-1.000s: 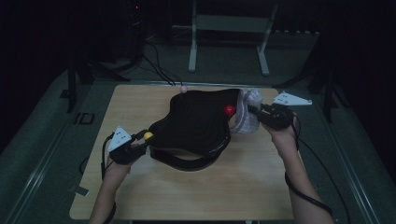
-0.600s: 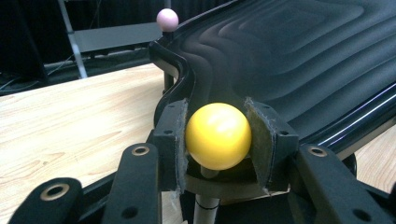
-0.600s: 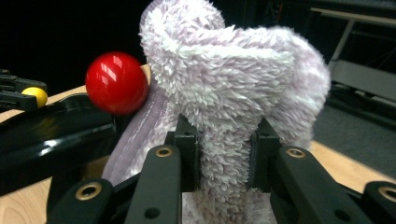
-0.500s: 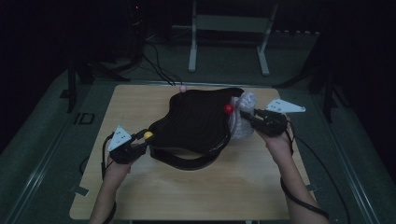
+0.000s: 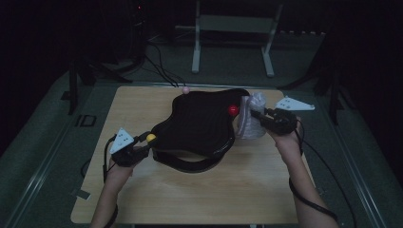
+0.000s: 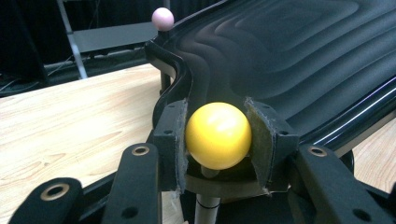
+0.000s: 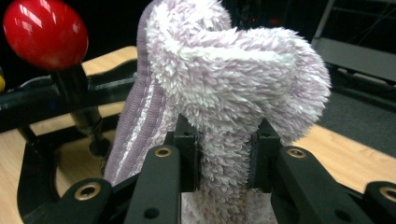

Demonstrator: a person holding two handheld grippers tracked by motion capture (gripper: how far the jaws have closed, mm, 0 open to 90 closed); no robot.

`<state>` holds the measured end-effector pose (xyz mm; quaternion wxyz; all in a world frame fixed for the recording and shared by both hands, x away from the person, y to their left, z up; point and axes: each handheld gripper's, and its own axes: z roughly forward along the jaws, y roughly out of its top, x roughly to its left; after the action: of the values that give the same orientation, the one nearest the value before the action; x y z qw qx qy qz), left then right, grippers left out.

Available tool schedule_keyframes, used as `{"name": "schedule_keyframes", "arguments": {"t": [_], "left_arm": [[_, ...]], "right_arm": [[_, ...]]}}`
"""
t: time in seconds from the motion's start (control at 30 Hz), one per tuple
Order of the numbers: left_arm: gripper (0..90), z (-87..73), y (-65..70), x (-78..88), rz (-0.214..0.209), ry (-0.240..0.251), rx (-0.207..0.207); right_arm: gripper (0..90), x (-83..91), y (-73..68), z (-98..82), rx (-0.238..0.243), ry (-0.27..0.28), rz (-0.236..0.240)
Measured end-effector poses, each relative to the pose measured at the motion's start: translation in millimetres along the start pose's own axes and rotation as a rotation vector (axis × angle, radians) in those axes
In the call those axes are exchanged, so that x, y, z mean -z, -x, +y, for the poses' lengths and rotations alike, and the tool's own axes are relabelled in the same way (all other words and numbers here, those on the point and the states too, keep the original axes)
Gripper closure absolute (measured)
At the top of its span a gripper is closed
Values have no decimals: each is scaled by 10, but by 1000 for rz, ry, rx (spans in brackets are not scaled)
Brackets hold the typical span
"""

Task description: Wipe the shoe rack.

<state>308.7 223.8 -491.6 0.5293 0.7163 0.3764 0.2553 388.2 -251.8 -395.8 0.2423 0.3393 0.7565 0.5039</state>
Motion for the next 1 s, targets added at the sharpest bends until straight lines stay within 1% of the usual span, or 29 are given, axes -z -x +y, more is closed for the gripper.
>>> {"name": "schedule_keyframes", "arguments": {"t": [0.17, 0.2, 0.27, 0.33, 0.4, 0.43, 0.47, 0.5, 0.53, 0.57, 0.6, 0.67, 0.73, 0.83, 0.87, 0.97, 1.0], "left_arm": [[590, 0, -3, -2, -2, 0, -2], [590, -1, -9, -2, -5, 0, -1], [590, 5, -4, 0, -2, -5, -7], [590, -3, -2, -2, -2, 1, 0], [590, -3, -12, 0, -7, 0, -2], [590, -1, -8, -1, -5, -1, -4], [590, -1, -3, -3, -2, 0, -3], [590, -5, -4, -4, -3, 3, 0], [590, -5, -9, -4, -4, 3, 1], [590, -4, -5, -5, -4, 3, 1], [590, -1, -2, -3, -1, 0, -4], [590, -1, 0, -6, 0, 1, -1], [590, -2, -4, -5, -2, 1, 3], [590, 0, 3, -5, 2, -2, 1], [590, -2, -1, -6, -1, 0, 3], [590, -1, -3, -7, -2, -1, 1], [590, -5, -6, -7, -3, 1, 4]], "right_arm": [[708, 79, 26, 239, -10, 75, 20], [708, 80, 37, 290, -4, 83, 13], [707, 62, 71, 377, -4, 94, -7], [707, 27, 118, 442, -14, 101, -6], [704, -32, 155, 482, -17, 92, -7], [704, -74, 171, 490, -16, 81, -2], [705, -122, 184, 487, -10, 63, -8], [707, -183, 188, 459, -5, 38, -21], [711, -225, 184, 418, 0, 22, -23], [713, -228, 187, 388, -9, 36, -24], [715, -216, 202, 360, -27, 45, -18], [719, -200, 204, 302, -28, 43, -38], [720, -184, 216, 237, -27, 22, -47], [719, -154, 229, 192, -40, 1, -51], [718, -124, 211, 202, -36, 1, -44], [717, -56, 113, 257, -10, 20, -1], [718, -60, 71, 260, 1, 16, 1]]}}
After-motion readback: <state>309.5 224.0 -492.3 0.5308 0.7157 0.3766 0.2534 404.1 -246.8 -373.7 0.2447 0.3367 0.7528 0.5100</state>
